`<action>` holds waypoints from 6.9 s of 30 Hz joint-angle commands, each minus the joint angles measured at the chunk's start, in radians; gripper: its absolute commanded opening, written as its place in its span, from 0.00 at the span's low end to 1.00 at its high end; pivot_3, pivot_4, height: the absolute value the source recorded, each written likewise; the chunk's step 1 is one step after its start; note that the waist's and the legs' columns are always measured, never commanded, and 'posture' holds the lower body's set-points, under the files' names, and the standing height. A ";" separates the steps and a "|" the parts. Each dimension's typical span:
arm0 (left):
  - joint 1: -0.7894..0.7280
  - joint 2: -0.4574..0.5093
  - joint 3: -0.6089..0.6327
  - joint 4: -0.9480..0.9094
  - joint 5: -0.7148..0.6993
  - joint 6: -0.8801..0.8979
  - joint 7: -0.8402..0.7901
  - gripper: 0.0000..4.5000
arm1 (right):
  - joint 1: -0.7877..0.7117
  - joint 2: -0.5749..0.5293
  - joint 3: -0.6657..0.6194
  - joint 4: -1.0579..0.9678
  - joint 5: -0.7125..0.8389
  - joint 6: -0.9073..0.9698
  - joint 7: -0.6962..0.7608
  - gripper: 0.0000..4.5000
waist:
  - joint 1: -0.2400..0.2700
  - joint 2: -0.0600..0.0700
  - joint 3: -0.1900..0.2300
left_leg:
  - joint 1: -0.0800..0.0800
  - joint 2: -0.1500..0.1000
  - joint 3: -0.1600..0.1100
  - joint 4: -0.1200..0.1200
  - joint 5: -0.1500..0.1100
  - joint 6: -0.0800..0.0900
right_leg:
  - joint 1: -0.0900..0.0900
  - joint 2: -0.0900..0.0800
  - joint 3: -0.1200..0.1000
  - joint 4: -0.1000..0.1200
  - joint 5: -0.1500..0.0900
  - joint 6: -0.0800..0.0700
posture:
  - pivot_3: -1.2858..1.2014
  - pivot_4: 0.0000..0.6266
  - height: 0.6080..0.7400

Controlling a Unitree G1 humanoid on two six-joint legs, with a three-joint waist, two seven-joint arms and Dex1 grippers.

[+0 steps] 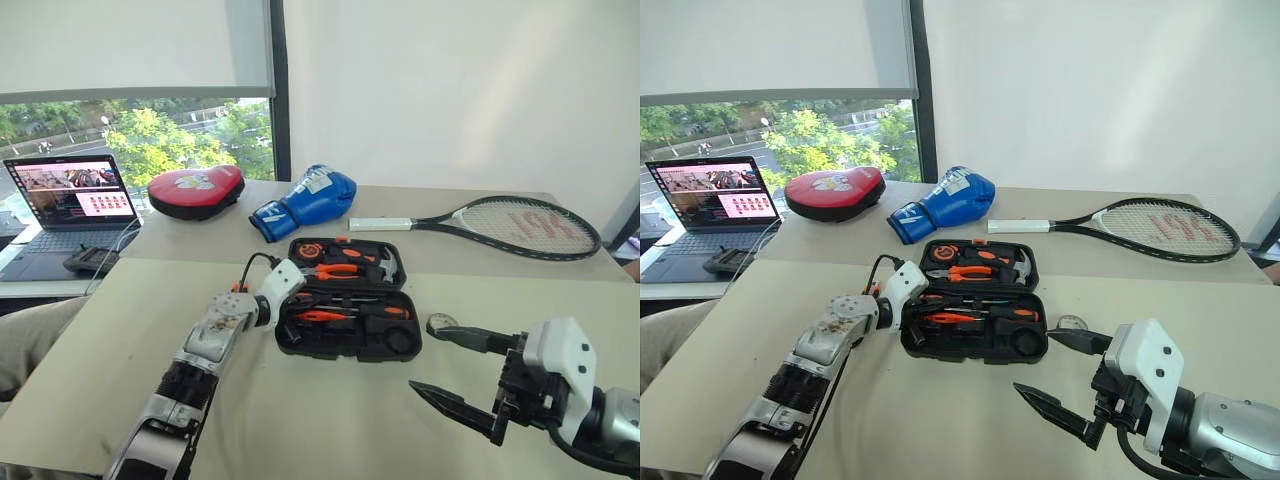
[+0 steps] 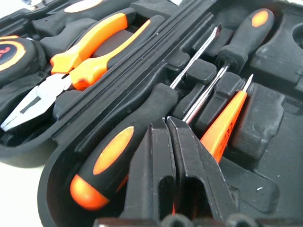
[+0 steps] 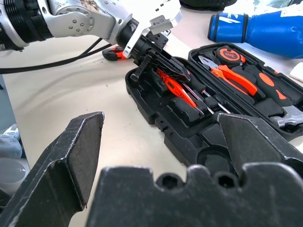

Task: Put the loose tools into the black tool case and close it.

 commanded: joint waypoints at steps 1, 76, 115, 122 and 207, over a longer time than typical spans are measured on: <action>0.005 0.002 0.075 -0.086 -0.175 0.074 -0.128 0.03 | -0.001 -0.010 -0.021 -0.025 0.018 -0.014 -0.010 1.00 | 0.000 -0.001 0.001 | -0.001 0.000 0.000 0.000 0.000 0.000 | -0.001 0.000 0.000 0.000 0.000 0.000 | 0.52 0.24 1.00; 0.190 0.116 0.329 -0.567 -0.376 0.442 0.147 0.40 | -0.141 -0.021 0.090 0.128 -0.050 -0.054 0.119 1.00 | 0.005 -0.011 0.007 | -0.013 0.000 -0.003 -0.003 0.005 -0.014 | -0.014 -0.006 0.001 0.001 0.000 -0.002 | 0.52 0.24 1.00; -0.224 0.166 0.035 -0.016 -0.250 0.206 -0.503 0.63 | 0.122 0.037 -0.123 0.039 -0.066 -0.068 0.121 1.00 | -0.005 -0.004 0.004 | -0.013 -0.001 0.002 0.002 -0.002 0.002 | -0.013 0.003 0.000 0.001 -0.002 0.003 | 0.52 0.24 1.00; -0.060 0.114 0.043 -0.135 -0.223 0.214 -0.316 0.09 | 0.103 0.031 -0.107 0.038 -0.062 -0.063 0.110 1.00 | -0.004 -0.004 0.004 | -0.008 -0.002 0.001 0.002 -0.003 0.002 | -0.007 0.003 0.001 0.001 -0.003 0.003 | 0.52 0.24 1.00; 0.485 0.401 0.331 -0.904 -0.706 0.320 0.034 0.82 | -0.918 -0.035 0.957 0.786 -0.652 0.149 0.494 0.38 | -0.015 0.006 0.008 | -0.011 -0.004 0.001 -0.001 0.004 -0.011 | -0.012 0.001 -0.001 0.000 -0.003 -0.002 | 0.52 0.24 1.00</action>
